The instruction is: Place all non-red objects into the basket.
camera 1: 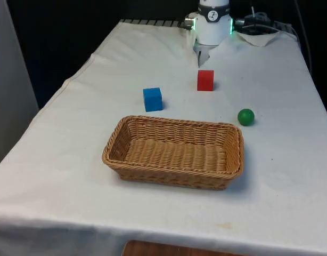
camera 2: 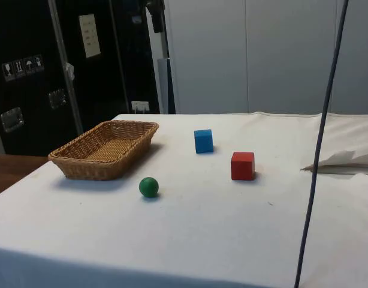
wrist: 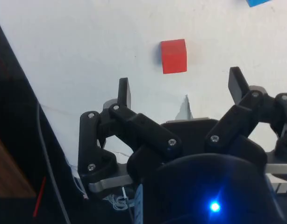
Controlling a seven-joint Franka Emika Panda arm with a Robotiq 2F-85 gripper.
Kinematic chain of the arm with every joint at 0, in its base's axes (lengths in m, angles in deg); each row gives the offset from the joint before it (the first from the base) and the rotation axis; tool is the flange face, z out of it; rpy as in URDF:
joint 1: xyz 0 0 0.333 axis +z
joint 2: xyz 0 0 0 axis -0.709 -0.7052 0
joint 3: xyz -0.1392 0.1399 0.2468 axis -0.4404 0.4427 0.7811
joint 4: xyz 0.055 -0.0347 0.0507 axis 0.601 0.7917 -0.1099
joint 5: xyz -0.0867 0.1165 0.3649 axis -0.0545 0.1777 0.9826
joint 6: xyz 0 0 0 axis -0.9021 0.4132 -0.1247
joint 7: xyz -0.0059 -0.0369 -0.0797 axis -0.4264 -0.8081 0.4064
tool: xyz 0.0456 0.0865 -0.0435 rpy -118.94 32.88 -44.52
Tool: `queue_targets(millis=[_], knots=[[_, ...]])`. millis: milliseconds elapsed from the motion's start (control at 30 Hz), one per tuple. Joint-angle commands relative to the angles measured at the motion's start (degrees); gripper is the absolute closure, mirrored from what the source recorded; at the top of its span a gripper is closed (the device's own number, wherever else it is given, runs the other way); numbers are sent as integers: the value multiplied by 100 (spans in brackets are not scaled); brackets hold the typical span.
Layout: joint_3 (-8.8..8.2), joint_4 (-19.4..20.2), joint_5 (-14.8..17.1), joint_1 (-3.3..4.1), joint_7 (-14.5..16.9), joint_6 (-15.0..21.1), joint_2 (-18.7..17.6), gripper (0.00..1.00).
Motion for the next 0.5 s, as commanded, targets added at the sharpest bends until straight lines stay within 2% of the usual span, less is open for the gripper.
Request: queue_targets(millis=[0, 467], knots=[[0, 0, 0, 0, 0, 0, 0, 0], [-63, 132, -355, -40, -315, 63, 69, 0]])
